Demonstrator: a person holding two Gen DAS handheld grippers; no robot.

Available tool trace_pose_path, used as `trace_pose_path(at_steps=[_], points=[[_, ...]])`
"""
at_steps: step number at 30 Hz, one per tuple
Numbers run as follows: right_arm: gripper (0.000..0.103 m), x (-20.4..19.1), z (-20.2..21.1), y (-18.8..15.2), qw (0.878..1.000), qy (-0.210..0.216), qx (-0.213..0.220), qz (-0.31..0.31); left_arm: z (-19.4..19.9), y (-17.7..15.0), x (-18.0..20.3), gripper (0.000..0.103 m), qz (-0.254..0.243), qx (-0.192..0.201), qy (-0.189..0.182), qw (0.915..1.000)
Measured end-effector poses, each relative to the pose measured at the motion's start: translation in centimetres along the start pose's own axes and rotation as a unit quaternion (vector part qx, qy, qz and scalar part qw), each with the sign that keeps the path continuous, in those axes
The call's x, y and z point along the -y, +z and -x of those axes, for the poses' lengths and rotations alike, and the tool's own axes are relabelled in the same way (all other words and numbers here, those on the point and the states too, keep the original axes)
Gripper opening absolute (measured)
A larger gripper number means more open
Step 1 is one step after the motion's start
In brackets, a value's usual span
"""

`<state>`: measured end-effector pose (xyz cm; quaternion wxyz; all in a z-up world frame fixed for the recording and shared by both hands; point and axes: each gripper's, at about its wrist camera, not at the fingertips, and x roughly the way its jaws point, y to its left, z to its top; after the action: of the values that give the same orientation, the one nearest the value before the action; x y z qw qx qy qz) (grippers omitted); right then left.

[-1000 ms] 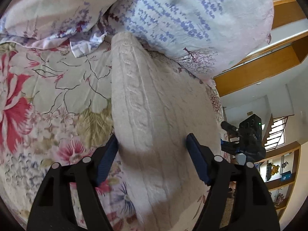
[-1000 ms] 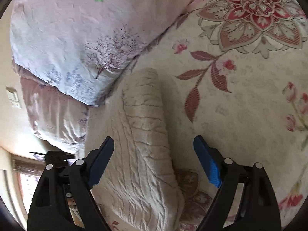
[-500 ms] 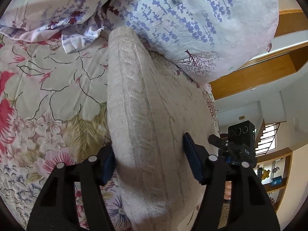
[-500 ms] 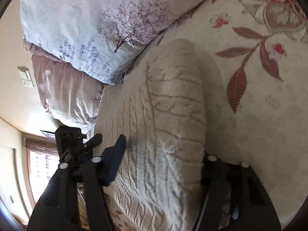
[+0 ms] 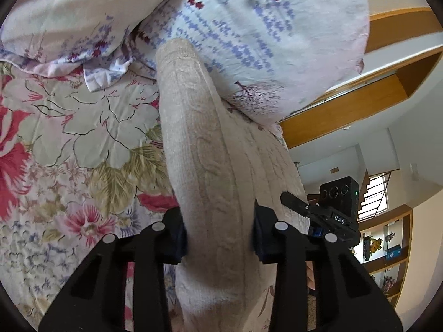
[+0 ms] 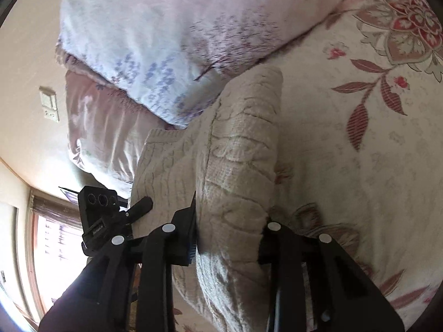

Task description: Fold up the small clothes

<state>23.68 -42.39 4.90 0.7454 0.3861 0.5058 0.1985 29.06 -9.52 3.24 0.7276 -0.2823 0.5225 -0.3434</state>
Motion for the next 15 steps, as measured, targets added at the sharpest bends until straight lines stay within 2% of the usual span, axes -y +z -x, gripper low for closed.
trace_pose_path(at_steps=[4, 8, 11, 15], points=[[0.028, -1.8, -0.7, -1.0, 1.000, 0.011, -0.005, 0.010, 2.8, -0.7, -0.2, 0.036, -0.009, 0.008, 0.000, 0.9999], [0.028, -4.4, -2.4, -2.1, 0.999, 0.039, -0.012, 0.029, 6.9, -1.6, -1.3, 0.036, -0.014, 0.024, 0.007, 0.9996], [0.028, -6.6, -4.6, -3.1, 0.997, 0.050, -0.020, 0.047, 10.0, -2.1, -2.4, 0.036, -0.017, 0.036, 0.024, 0.9989], [0.028, -9.0, -8.3, -4.3, 0.996, 0.043, -0.032, 0.075, 13.3, -2.2, -4.8, 0.036, -0.009, 0.044, 0.051, 0.9977]])
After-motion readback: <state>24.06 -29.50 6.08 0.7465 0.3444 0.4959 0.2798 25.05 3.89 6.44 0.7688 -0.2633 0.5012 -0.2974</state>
